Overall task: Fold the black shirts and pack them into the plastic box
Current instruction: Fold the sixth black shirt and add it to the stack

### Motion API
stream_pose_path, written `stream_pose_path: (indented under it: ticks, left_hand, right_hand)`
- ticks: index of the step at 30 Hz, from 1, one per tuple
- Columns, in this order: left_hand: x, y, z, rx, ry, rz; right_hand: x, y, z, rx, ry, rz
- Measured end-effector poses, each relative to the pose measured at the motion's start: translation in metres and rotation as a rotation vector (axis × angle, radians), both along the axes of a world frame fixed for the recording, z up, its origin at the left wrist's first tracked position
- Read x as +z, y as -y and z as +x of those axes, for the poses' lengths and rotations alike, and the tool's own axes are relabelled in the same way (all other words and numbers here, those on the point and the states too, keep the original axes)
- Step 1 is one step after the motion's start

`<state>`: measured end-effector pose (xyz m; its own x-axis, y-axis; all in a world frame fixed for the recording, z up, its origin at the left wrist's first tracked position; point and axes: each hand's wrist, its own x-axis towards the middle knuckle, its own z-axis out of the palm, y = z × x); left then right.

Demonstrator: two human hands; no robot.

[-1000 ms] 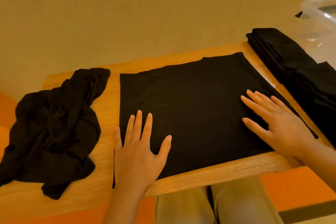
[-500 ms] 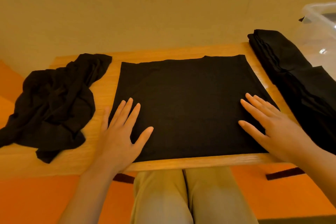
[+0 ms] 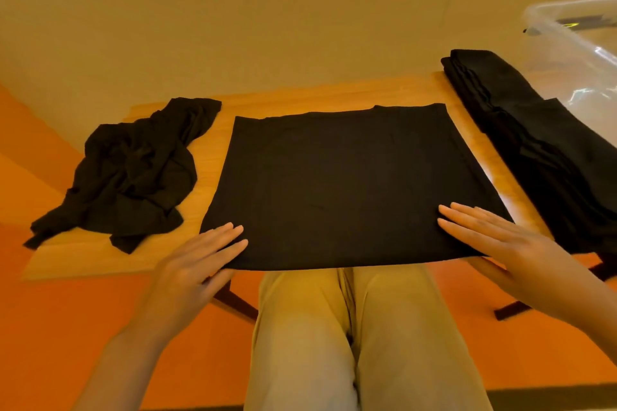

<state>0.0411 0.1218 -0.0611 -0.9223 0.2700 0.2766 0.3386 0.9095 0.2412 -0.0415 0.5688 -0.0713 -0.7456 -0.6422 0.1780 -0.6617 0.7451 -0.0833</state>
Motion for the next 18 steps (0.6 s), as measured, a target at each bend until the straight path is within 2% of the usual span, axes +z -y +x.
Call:
stream_pose_path:
  ticks: [6, 13, 18]
  left_hand:
    - [0.002, 0.010, 0.012, 0.046, -0.044, 0.076]
    - [-0.002, 0.009, 0.020, 0.092, -0.048, 0.220]
    - [-0.003, 0.008, 0.017, 0.100, -0.076, 0.242]
  right_hand:
    - [0.002, -0.013, 0.014, -0.025, -0.134, -0.088]
    - [-0.028, -0.028, 0.025, -0.118, -0.298, -0.146]
    - [-0.041, -0.023, 0.023, -0.137, -0.366, -0.213]
